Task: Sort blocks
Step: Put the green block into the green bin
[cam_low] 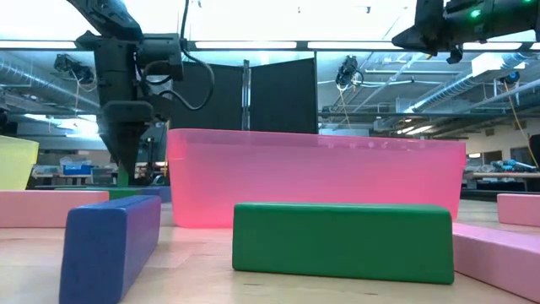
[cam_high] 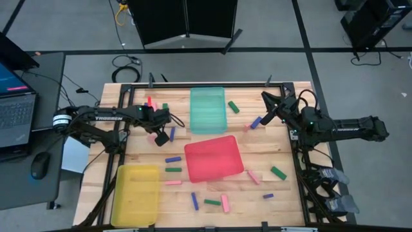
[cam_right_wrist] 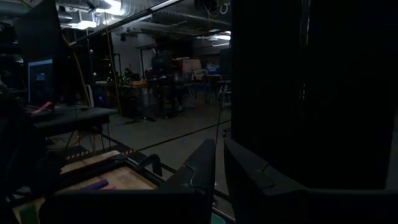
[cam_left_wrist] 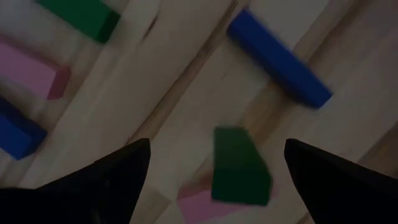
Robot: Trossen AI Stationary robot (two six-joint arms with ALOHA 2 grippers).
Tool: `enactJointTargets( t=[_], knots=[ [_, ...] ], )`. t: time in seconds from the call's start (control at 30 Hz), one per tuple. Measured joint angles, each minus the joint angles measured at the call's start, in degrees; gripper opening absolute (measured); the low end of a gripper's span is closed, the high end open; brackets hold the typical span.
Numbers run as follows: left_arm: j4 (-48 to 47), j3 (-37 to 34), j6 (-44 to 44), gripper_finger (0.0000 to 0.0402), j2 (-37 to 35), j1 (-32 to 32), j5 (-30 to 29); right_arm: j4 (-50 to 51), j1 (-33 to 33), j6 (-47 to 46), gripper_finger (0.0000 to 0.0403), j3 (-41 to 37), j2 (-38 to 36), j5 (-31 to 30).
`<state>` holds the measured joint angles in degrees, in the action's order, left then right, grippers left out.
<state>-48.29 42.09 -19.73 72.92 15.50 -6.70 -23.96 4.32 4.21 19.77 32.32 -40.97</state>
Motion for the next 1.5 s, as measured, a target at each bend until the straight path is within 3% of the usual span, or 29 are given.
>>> enactJointTargets(
  t=[0.3, 0.73, 1.5],
  knots=[
    [1.34, 0.0, 1.29, 0.0369, 1.49, 0.03, 1.01, -0.02, 0.0, 0.07, 0.0046, 0.0, 0.48, 0.02],
    [1.7, 0.0, 1.32, 0.0279, 1.79, 0.05, 2.37, -0.01, 0.0, 0.05, 0.0046, 0.0, 0.78, 0.04],
    [0.46, 0.0, 1.49, 0.0185, 1.77, 0.05, 3.37, 0.02, 0.0, 0.44, 0.0046, 0.0, 0.78, 0.04]
  ],
)
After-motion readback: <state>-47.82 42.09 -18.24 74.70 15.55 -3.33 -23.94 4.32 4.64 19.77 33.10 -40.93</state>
